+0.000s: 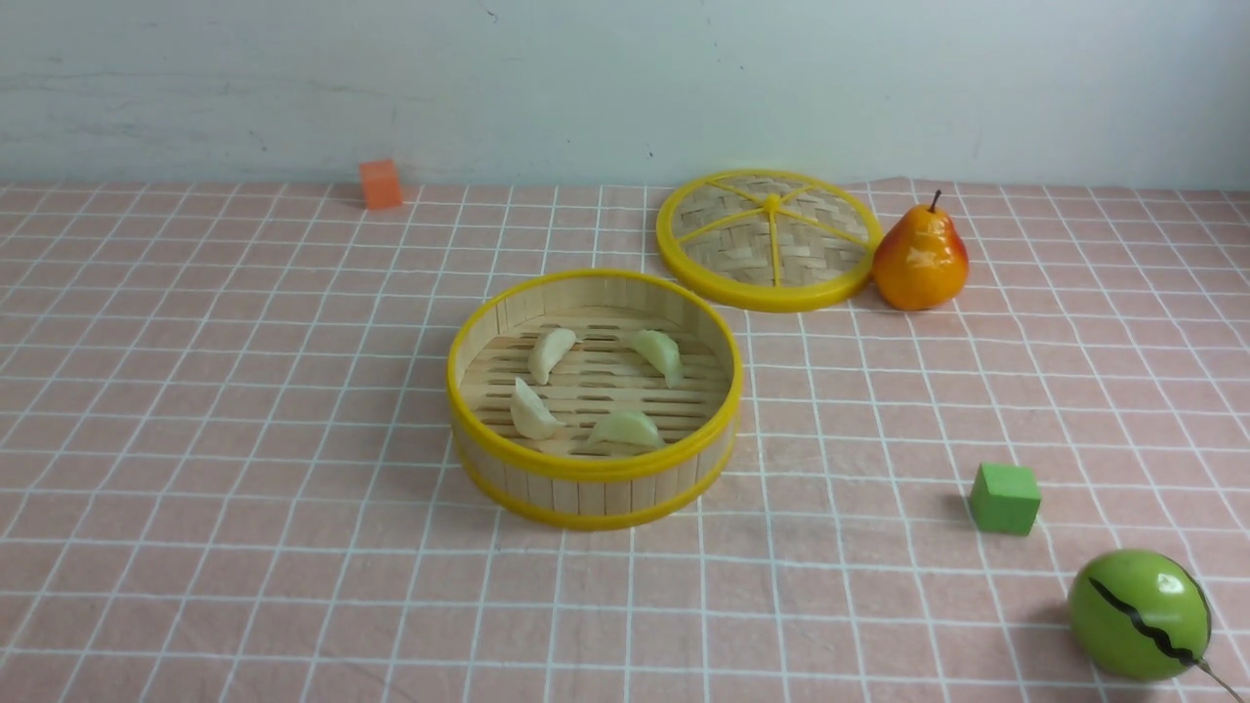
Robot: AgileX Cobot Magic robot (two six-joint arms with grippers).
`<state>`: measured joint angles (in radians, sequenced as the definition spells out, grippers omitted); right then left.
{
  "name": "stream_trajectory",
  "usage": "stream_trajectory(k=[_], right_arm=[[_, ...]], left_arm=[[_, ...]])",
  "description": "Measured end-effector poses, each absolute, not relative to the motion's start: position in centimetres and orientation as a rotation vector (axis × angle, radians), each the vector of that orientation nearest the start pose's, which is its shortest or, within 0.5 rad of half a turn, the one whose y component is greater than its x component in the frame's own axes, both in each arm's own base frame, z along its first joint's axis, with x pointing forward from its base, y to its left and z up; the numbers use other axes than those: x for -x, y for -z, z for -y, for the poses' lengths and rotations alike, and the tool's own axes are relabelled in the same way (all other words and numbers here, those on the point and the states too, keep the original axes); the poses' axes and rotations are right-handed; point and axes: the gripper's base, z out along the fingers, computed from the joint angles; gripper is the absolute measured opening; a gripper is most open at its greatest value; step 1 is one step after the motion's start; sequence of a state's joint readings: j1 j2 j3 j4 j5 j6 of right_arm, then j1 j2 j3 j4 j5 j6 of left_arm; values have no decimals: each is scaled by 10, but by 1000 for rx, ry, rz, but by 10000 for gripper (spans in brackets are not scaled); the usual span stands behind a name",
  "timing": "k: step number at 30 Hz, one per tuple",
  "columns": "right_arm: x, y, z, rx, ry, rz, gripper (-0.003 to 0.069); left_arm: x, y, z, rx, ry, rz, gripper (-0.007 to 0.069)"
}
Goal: Put the dumplings into the steamer on the table with the pink tablecloth.
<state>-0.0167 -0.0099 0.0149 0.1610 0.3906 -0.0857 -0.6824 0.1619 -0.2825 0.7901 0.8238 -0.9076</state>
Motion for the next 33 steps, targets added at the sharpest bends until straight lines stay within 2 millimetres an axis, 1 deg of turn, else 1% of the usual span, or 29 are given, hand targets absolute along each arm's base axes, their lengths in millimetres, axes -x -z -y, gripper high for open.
stream_trajectory(k=[4, 6, 7, 9, 12, 15, 16, 17, 18, 21, 23, 26, 27, 29, 30, 33], right_arm=[[-52, -174, -5, -35, -93, -1875, -9], [-52, -174, -5, -35, -92, -1875, -7], [-52, -174, -5, -35, -92, -1875, -6], [-52, -174, -5, -35, -93, -1876, -4], [-52, -174, -5, -35, -93, -1876, -2], [-52, -174, -5, -35, -93, -1876, 0], [-52, -174, -5, -35, -93, -1876, 0], [-52, -174, -5, -35, -93, -1876, 0], [-52, -174, -5, -35, -93, -1876, 2], [-52, -174, -5, -35, -93, -1876, 6], [-52, -174, -5, -35, -93, -1876, 9], [-52, -174, -5, -36, -94, -1876, 13], [-52, -174, -5, -36, -94, -1876, 13], [-52, -174, -5, -36, -94, -1876, 15], [-52, -174, -5, -36, -94, -1876, 15], [-52, -174, -5, -36, -94, -1876, 22]], left_arm=[[-60, -244, -12, -31, 104, -1944, 110], [-59, -238, -14, -35, 83, -1955, 110], [-57, -235, -17, -12, 63, -1972, 110], [-55, -233, -16, 12, 81, -1989, 110], [-54, -236, -8, -43, 143, -1948, 75], [-53, -244, 2, -94, 215, -1858, -13], [-54, -244, 2, -82, 209, -1850, -13], [-54, -246, 6, -92, 233, -1796, -13], [-55, -243, 8, -87, 237, -1781, -13], [-59, -232, 10, -40, 255, -1738, -13], [-60, -212, 9, 1, 247, -1731, -13], [-57, -190, 7, 61, 245, -1720, -13], [-57, -189, 7, 63, 242, -1723, -13], [-55, -179, 4, 140, 236, -1791, -13], [-55, -178, 4, 141, 238, -1791, -13], [-53, -170, 2, 188, 207, -1874, -13]])
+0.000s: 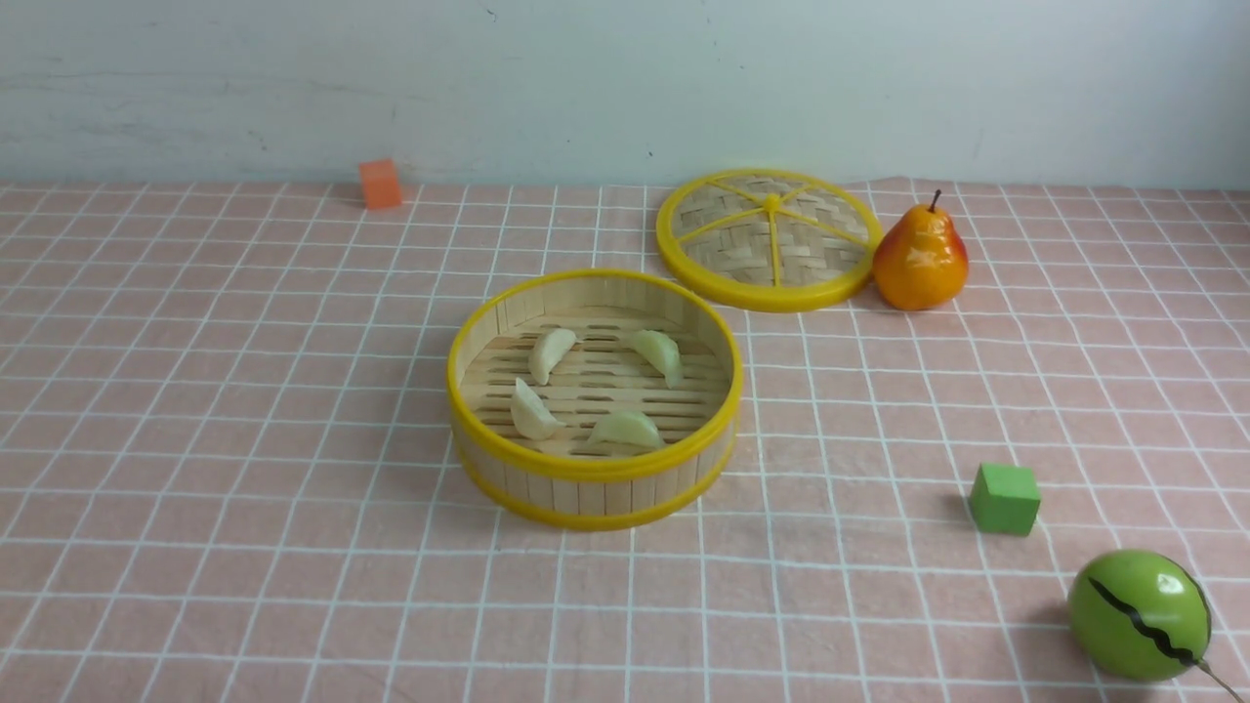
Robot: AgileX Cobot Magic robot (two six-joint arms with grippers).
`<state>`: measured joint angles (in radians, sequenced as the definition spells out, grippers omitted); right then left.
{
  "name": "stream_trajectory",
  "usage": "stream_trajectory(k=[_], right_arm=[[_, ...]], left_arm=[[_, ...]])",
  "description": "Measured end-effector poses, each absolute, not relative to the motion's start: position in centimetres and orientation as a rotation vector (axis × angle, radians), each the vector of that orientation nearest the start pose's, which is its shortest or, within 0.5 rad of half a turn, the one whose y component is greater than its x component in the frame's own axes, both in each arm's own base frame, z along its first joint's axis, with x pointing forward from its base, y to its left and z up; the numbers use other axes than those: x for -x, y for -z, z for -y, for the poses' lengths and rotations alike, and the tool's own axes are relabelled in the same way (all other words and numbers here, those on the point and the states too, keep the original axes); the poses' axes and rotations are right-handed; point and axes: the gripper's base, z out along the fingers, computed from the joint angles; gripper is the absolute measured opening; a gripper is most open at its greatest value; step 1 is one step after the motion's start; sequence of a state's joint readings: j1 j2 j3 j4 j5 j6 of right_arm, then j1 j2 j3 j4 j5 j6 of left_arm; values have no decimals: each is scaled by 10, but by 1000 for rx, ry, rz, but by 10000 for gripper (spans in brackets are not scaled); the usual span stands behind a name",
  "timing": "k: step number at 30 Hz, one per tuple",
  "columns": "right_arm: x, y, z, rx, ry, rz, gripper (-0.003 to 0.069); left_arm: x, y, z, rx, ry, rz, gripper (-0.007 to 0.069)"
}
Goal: Put the dumplings into the steamer on the table with the pink tablecloth.
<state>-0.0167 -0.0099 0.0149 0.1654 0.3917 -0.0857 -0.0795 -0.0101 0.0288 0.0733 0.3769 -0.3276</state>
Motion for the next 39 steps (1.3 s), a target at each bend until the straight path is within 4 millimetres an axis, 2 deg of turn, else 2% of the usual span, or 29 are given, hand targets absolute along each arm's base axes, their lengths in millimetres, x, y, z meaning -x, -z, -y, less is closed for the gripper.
stream_trajectory(k=[9, 39], right_arm=[[-52, -174, -5, -36, -94, -1876, 34], [-52, -174, -5, -36, -94, -1876, 76]], left_arm=[[-52, -168, 1, 129, 154, -1899, -13], [-52, -168, 1, 126, 152, -1901, -13]])
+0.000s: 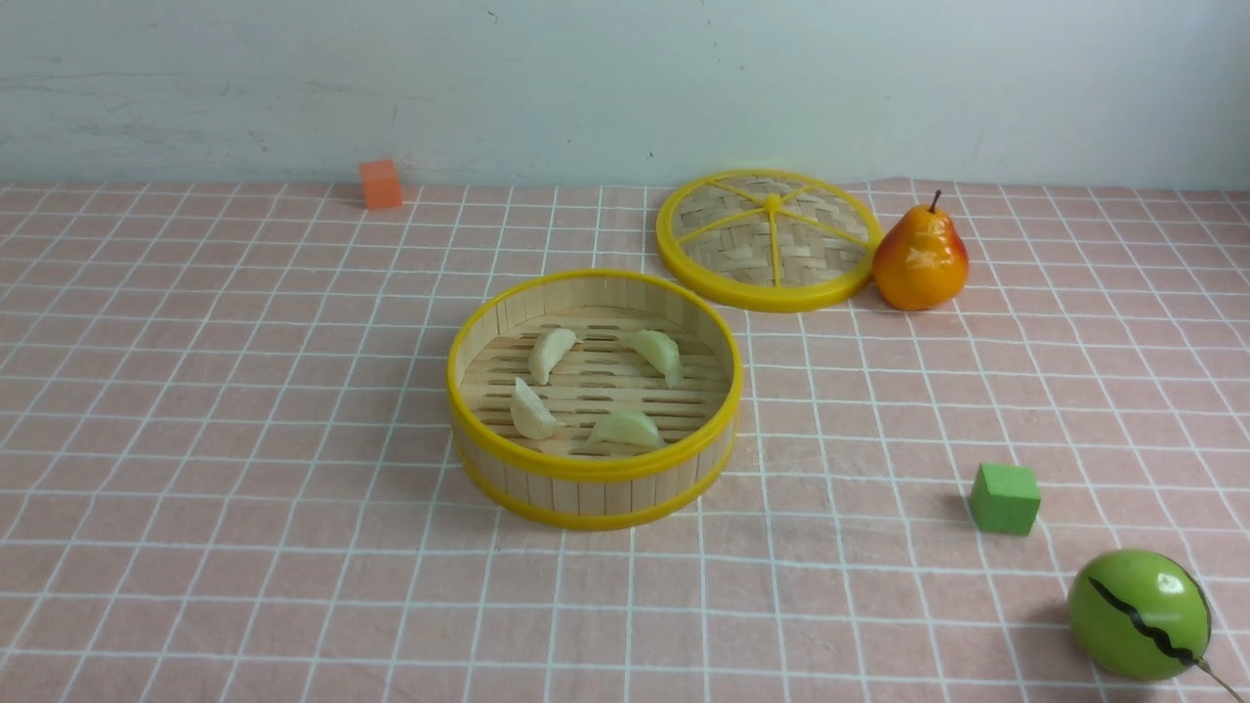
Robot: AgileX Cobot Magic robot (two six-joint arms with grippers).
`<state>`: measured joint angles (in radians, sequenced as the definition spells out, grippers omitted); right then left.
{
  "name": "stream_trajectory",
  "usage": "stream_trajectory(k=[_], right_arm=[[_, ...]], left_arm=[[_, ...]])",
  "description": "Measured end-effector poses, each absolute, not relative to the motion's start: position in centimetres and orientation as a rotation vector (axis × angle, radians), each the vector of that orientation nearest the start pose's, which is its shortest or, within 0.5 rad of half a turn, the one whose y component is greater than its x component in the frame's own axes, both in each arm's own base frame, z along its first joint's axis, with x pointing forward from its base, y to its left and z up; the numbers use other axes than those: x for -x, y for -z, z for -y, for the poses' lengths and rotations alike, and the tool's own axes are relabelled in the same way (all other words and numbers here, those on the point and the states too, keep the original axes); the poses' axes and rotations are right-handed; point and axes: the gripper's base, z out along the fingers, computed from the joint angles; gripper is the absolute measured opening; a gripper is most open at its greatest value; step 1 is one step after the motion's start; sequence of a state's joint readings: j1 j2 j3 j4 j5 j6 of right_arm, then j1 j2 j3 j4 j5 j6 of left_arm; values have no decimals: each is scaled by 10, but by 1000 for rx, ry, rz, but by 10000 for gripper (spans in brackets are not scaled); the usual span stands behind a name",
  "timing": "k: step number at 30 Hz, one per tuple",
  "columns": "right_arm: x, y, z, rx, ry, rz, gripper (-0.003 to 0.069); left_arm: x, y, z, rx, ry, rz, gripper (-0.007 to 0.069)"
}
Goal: Put the dumplings into the steamer on the table with the pink tablecloth.
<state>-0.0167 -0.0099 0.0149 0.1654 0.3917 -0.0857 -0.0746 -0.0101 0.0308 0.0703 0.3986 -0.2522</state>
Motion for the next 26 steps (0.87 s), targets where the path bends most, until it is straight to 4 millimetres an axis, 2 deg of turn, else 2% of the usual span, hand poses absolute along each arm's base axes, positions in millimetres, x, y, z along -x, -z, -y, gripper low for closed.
stream_trajectory(k=[26], right_arm=[[-52, -174, -5, -36, -94, -1875, 108]], left_arm=[[-52, -168, 1, 126, 152, -1901, -1]])
